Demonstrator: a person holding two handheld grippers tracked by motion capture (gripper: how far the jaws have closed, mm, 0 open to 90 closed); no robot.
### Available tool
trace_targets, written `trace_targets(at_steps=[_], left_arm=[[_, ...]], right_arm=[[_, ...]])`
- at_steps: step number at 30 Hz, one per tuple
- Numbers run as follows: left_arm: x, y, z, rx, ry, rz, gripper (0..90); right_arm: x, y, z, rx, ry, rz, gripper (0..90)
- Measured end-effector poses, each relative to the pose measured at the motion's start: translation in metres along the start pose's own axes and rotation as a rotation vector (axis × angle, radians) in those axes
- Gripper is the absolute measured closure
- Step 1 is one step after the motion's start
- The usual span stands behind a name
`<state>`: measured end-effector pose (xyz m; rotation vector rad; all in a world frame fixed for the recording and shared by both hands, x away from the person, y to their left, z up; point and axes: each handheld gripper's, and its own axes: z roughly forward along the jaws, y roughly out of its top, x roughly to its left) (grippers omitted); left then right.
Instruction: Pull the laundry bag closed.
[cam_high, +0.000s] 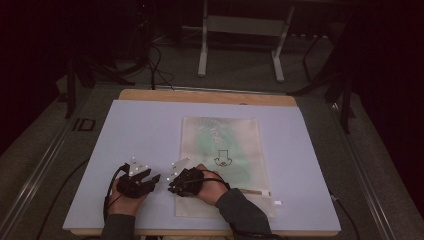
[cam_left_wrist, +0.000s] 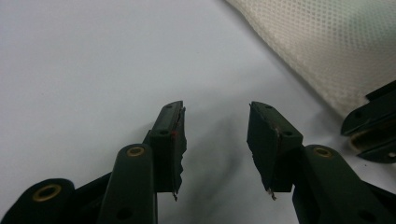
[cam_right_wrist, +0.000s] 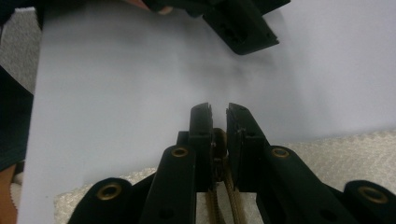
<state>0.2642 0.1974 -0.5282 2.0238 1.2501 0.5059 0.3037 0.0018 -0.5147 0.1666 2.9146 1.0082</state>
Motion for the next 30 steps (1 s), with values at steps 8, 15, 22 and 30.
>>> trace_targets(at_steps=[8,15,22,30], left_arm=[[0.0,0.0,0.0,-0.001,0.0,-0.001,55.7],[0.0,0.0,0.0,0.002,0.001,0.002,55.7],[0.0,0.0,-0.001,0.003,0.001,0.005,55.7],[-0.001,0.0,0.0,0.004,0.0,0.012,55.6]], right_arm=[[0.001,0.001,0.0,-0.011,-0.005,-0.007,81.4],[0.001,0.001,-0.01,-0.026,-0.007,-0.01,81.4],[0.002,-0.007,-0.022,-0.038,-0.012,-0.013,81.3],[0.001,-0.022,-0.025,0.012,-0.007,-0.006,81.0]])
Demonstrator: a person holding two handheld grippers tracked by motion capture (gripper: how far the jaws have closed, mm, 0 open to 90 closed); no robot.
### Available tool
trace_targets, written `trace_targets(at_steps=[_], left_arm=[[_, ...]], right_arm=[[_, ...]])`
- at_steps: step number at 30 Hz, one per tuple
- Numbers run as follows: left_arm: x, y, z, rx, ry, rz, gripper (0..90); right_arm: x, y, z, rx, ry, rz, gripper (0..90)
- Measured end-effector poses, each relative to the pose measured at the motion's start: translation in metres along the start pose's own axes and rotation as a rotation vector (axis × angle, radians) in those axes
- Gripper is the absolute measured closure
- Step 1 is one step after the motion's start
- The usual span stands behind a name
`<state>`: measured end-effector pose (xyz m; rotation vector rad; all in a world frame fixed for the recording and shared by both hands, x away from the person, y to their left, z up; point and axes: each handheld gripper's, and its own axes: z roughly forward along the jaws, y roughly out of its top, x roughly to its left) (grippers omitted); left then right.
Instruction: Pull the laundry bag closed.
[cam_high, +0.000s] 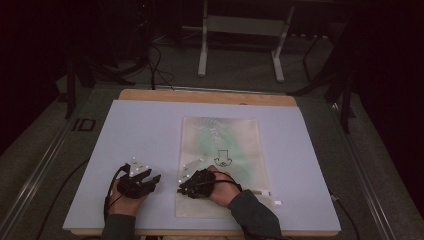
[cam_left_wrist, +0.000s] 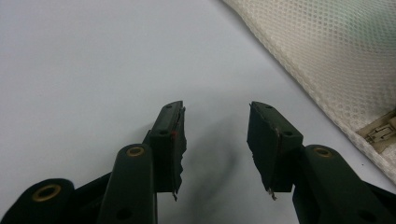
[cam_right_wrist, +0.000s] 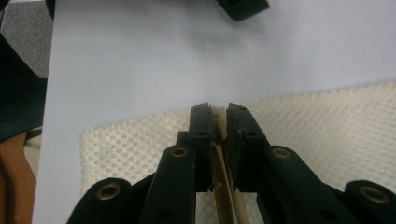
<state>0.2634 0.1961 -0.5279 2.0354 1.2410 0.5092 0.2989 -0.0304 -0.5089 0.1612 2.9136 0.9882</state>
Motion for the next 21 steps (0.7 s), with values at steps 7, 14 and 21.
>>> trace_targets(at_steps=[7,14,21], left_arm=[[-0.002,0.0,-0.002,-0.015,-0.033,-0.01,55.7],[-0.007,0.002,-0.003,-0.018,-0.074,-0.009,56.5],[-0.014,0.004,-0.002,-0.026,-0.13,-0.005,66.5]], right_arm=[[-0.006,-0.006,0.006,0.007,0.021,0.037,78.0],[-0.008,-0.011,0.008,-0.012,0.049,0.053,81.6],[-0.006,-0.013,0.009,-0.022,0.046,0.056,81.9]])
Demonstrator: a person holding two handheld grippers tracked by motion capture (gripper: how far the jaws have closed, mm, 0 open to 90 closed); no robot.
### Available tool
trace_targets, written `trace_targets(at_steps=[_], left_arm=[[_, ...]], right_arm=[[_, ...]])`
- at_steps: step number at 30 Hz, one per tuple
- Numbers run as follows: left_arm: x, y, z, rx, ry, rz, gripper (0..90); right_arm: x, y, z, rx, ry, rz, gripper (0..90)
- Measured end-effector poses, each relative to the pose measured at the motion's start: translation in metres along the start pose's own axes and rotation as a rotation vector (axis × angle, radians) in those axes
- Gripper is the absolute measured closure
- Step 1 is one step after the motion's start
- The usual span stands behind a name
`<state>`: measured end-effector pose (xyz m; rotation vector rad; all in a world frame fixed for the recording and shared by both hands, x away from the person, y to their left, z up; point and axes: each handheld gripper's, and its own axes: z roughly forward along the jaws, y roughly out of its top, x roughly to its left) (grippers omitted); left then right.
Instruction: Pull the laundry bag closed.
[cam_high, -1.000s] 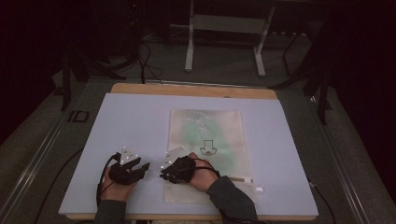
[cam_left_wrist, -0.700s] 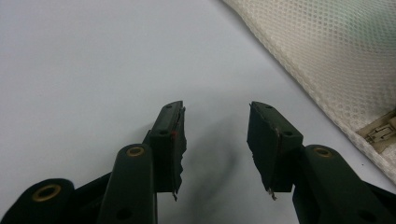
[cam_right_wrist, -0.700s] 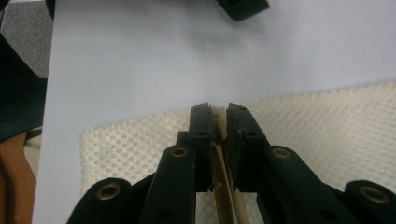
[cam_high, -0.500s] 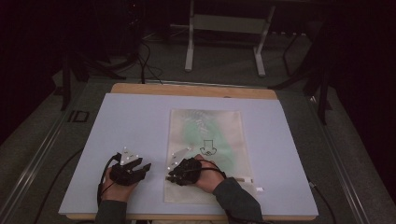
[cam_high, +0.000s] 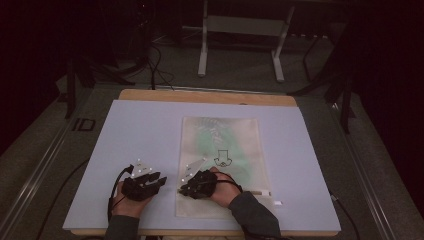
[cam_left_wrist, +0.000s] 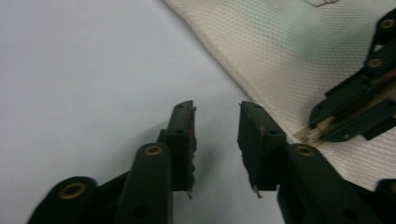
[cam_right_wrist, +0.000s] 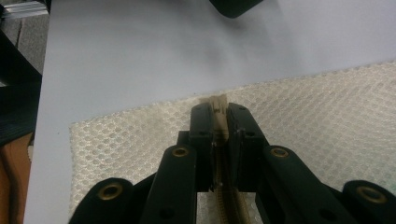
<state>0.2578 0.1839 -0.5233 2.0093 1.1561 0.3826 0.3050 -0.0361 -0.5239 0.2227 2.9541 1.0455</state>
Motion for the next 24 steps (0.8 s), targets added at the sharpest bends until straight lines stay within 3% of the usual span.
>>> trace_targets(at_steps=[9,24], left_arm=[[-0.012,0.006,0.007,0.03,-0.041,0.048,87.9],[-0.025,0.01,0.019,0.038,-0.081,0.053,88.9]], right_arm=[[0.003,-0.001,0.0,-0.003,-0.016,-0.011,82.0],[0.005,-0.003,0.0,-0.014,-0.027,-0.012,82.0]])
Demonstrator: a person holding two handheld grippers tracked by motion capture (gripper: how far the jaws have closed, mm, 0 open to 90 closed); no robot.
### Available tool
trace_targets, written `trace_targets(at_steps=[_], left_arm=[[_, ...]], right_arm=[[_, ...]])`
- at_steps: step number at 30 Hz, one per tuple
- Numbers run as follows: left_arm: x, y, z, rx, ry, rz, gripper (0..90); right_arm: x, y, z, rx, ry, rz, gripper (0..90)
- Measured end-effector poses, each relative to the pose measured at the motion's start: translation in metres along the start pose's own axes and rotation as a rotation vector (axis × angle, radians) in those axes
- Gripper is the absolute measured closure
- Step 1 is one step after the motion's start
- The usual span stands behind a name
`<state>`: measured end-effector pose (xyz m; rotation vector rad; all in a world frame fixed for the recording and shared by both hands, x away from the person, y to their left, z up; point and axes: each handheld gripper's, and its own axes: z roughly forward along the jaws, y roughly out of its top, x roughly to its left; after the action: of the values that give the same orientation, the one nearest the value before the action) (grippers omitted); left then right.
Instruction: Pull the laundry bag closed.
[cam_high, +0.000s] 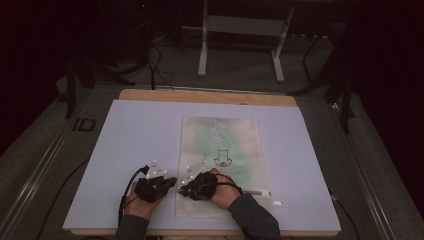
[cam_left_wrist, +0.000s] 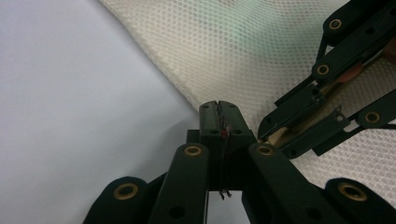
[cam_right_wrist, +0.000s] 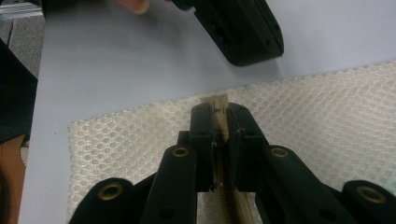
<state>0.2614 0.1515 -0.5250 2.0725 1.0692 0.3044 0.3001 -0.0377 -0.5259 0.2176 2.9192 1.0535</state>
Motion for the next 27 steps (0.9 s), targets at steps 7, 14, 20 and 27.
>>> trace_targets(at_steps=[7,14,20,27], left_arm=[[-0.006,0.002,0.009,0.014,-0.01,0.012,88.9],[-0.007,0.002,0.012,0.024,-0.006,0.011,88.8],[-0.007,0.001,0.015,0.037,-0.004,0.004,89.1],[-0.011,0.003,0.016,0.053,0.018,0.006,89.6]], right_arm=[[0.001,0.0,0.0,0.005,-0.012,-0.013,82.0],[0.002,-0.001,0.0,-0.003,-0.014,-0.006,82.0],[0.003,0.0,0.0,-0.002,-0.017,-0.006,82.0],[0.003,0.0,0.0,0.006,-0.016,-0.023,82.1]])
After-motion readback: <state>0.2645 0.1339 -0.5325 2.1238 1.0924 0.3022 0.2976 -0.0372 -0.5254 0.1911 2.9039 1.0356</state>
